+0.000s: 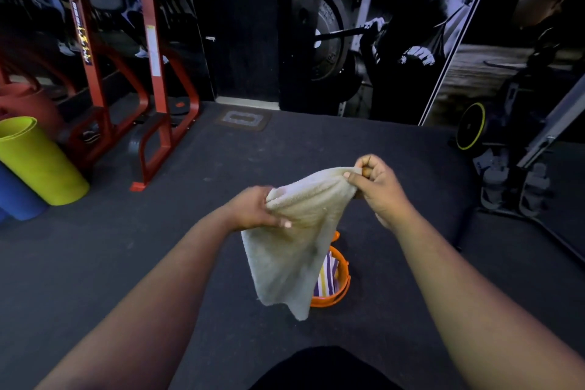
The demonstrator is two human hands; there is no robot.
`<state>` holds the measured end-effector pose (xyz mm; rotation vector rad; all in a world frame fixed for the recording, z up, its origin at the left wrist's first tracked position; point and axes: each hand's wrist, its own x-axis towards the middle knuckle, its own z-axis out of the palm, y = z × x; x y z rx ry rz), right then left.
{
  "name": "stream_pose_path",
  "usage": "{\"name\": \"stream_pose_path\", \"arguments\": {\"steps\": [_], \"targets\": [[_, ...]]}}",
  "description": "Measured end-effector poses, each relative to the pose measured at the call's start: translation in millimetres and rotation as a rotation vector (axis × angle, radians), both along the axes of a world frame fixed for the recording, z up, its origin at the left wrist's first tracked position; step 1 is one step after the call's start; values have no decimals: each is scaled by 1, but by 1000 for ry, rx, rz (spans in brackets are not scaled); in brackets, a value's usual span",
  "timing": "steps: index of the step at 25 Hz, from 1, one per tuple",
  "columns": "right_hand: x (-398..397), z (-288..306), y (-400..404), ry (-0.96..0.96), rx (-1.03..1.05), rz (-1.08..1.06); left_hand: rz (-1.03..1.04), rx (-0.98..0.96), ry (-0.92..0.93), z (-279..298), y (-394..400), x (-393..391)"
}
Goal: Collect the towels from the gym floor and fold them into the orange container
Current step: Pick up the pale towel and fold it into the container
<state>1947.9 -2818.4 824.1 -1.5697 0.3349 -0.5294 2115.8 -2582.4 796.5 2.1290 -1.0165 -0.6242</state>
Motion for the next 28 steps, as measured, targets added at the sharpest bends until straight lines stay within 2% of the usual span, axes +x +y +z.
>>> {"name": "stream_pose_path", "arguments": {"steps": [1, 3, 4, 7, 8, 11, 12, 14, 16, 17, 19, 23, 28], "targets": [[0, 3, 2, -55, 41, -8, -41, 73, -4, 7, -1, 1], [-3, 2, 7, -147, 105, 1, -14, -85, 269, 26, -5, -4], [-4, -6, 9, -122, 98, 50, 14, -197, 425, 37, -8, -10], [-8, -43, 25, 190, -46, 340, 80, -499, 677, 69, -23, -19], [-6, -53, 30, 251, -100, 364, 102, -591, 744, 80, -28, -19], [2, -52, 42, 187, -31, 176, 110, -809, 958, 87, -24, -17], [5, -44, 43, 156, 12, 107, 97, -806, 965, 75, -19, -18], [10, -30, 41, 121, 100, 37, 114, -613, 905, 28, -9, -33], [16, -21, 39, 144, 149, 10, 21, -390, 913, -23, 0, -55], [19, -18, 39, 185, 154, -12, -24, -345, 918, -41, 2, -63], [23, -16, 39, 259, 151, -45, 5, -382, 887, -51, -2, -78], [25, -19, 37, 290, 172, -50, 274, -559, 777, -29, -14, -88], [12, -15, 22, 354, -32, 7, 515, -674, 591, -22, -7, -65]]}}
